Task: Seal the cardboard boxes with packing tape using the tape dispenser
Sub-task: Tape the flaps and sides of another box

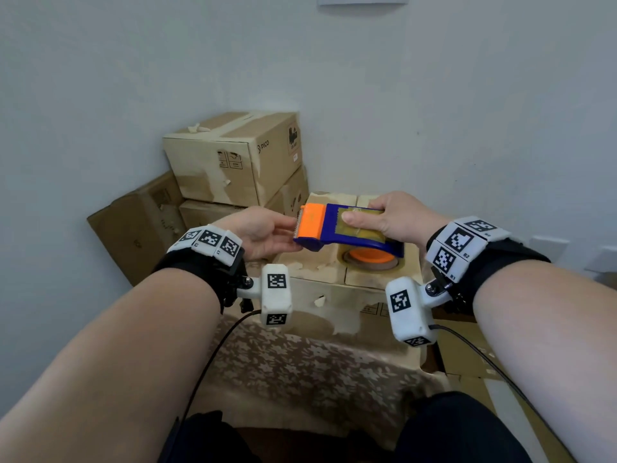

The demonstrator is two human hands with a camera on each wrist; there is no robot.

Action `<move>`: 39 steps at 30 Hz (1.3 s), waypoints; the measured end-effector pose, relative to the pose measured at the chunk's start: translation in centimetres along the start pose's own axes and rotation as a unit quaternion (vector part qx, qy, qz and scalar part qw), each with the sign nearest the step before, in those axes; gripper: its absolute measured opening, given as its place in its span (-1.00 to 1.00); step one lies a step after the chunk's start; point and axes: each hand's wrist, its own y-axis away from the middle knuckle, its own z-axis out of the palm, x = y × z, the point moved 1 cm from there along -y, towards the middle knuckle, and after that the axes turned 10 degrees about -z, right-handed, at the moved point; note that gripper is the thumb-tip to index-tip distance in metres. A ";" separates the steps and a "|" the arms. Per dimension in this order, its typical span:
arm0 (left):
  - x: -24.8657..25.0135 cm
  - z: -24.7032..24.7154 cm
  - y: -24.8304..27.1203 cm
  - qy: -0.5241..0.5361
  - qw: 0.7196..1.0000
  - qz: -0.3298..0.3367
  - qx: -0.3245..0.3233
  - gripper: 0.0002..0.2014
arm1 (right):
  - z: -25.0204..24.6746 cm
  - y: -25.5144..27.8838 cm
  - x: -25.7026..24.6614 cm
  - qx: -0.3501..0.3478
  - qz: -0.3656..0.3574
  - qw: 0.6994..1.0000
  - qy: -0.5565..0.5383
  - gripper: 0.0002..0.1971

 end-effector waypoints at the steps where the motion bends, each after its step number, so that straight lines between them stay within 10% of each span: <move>1: -0.2 0.0 0.0 -0.003 1.000 -0.003 -0.004 -0.81 | 0.0 0.0 0.1 -0.002 0.004 1.000 -0.005 -0.61; 6: -0.7 0.4 0.5 -0.040 0.999 0.018 0.017 -0.87 | 0.4 0.2 0.0 -0.037 0.016 0.998 -0.040 -0.33; 12: -0.8 -0.5 0.9 -0.088 0.991 0.043 0.092 -0.85 | 0.9 1.1 -0.5 -0.114 0.016 0.974 -0.195 -0.78; 21: -0.6 -0.3 1.3 -0.101 0.977 0.105 0.158 -0.78 | 1.4 1.1 -1.6 0.092 0.028 0.971 -0.220 -0.70; 39: -0.8 -1.1 2.0 -0.312 0.898 0.100 0.295 -0.70 | -2.6 4.2 -1.1 0.074 0.069 0.987 -0.127 -0.67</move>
